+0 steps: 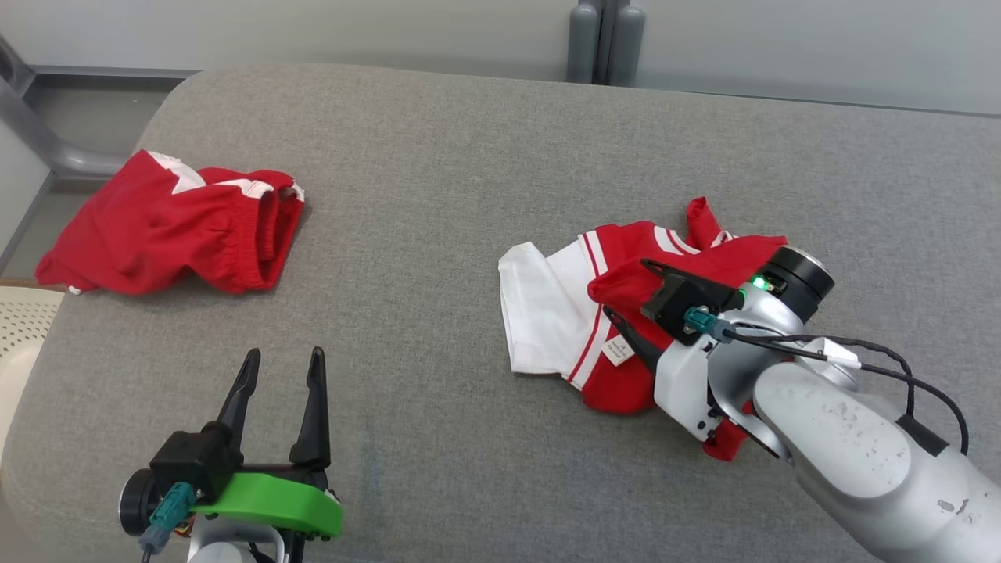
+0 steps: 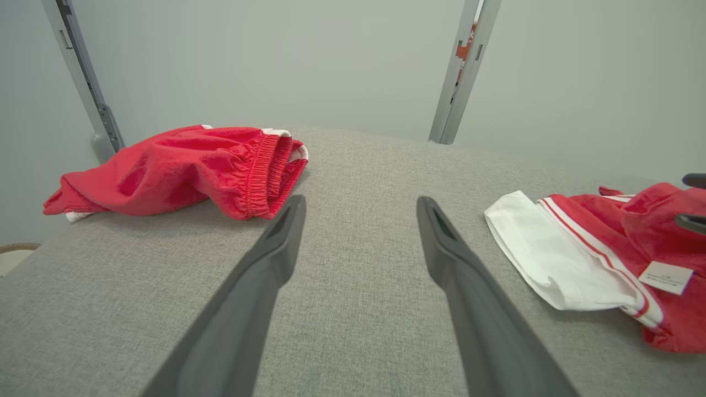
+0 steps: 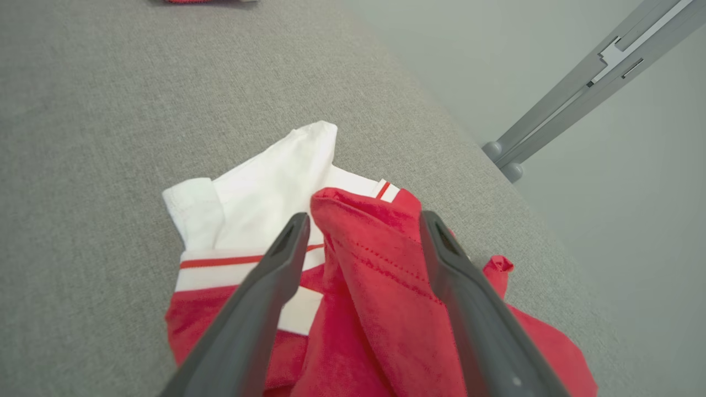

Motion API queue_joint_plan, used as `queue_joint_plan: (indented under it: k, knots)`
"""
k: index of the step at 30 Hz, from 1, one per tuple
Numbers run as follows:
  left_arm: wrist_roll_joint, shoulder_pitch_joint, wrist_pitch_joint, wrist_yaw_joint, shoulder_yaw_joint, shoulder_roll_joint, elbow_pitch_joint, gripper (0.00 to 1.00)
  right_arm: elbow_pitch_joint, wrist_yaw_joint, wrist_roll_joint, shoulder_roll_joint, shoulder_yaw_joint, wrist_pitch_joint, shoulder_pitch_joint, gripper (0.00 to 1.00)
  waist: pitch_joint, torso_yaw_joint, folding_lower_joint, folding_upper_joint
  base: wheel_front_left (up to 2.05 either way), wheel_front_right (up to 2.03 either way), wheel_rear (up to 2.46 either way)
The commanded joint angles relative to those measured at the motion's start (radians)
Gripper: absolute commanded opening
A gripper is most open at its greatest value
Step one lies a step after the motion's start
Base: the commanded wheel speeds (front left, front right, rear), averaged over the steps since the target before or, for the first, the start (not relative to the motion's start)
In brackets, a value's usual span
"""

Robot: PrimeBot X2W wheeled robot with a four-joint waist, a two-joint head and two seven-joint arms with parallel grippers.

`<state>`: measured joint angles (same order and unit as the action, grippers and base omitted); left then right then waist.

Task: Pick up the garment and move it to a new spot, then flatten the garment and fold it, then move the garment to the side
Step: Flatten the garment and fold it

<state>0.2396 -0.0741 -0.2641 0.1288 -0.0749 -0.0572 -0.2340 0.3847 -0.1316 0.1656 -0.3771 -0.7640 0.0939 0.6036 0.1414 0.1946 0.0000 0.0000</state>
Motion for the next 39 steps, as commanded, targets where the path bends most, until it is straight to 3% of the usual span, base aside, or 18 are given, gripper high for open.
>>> queue_joint_plan:
  k: [1,4,5,6,7,9,13,21,30,39]
  knots:
    - [0.004,-0.017,0.000,0.003,-0.001,0.000,-0.002,1.00,0.009,0.002,0.008,-0.007,-0.033,0.008,0.034,1.00,0.012,0.015,0.0000,0.0000,0.00,0.00,0.00]
    - [0.007,-0.021,0.000,0.003,-0.005,0.002,-0.005,1.00,0.058,0.002,0.028,-0.026,-0.119,0.054,0.084,1.00,0.019,0.026,0.0000,0.0000,0.00,0.00,0.00]
    - [0.009,-0.023,0.000,0.003,-0.006,0.003,-0.005,1.00,0.073,0.002,0.050,-0.023,-0.147,0.068,0.100,0.72,0.021,0.030,0.0000,0.0000,0.00,0.00,0.00]
    - [0.009,-0.025,0.000,0.003,-0.005,0.003,-0.005,1.00,0.082,0.002,0.063,-0.018,-0.160,0.072,0.118,0.25,0.022,0.033,0.0000,0.0000,0.00,0.00,0.00]
    - [0.010,-0.025,0.000,0.003,-0.005,0.004,-0.006,1.00,0.096,0.002,0.071,-0.018,-0.170,0.078,0.138,0.00,0.023,0.035,0.0000,0.0000,0.00,0.00,0.00]
    - [0.011,-0.023,0.000,0.003,-0.001,0.004,-0.005,1.00,0.132,0.002,0.092,-0.019,-0.173,0.093,0.147,0.00,0.022,0.035,0.0000,0.0000,0.00,0.00,0.00]
    - [0.006,-0.004,0.000,0.003,0.013,0.005,-0.005,1.00,0.149,0.002,0.109,-0.006,-0.153,0.018,0.159,0.00,0.007,0.019,0.0000,0.0000,0.00,0.00,0.00]
    - [-0.006,0.018,0.000,0.003,0.023,0.006,0.001,1.00,0.101,0.002,0.094,-0.006,0.015,-0.161,0.085,0.00,-0.029,-0.063,0.0000,0.0000,0.00,0.00,0.00]
    - [-0.019,0.022,0.000,0.003,0.025,0.004,0.011,1.00,-0.083,0.002,0.078,-0.029,0.351,-0.258,-0.153,0.00,-0.025,-0.156,0.0000,0.0000,0.00,0.00,0.00]
    - [-0.026,0.007,0.000,0.003,0.024,-0.007,0.015,1.00,-0.222,0.002,0.050,0.051,0.654,-0.276,-0.442,0.00,-0.012,-0.203,0.0000,0.0000,0.00,0.00,0.00]
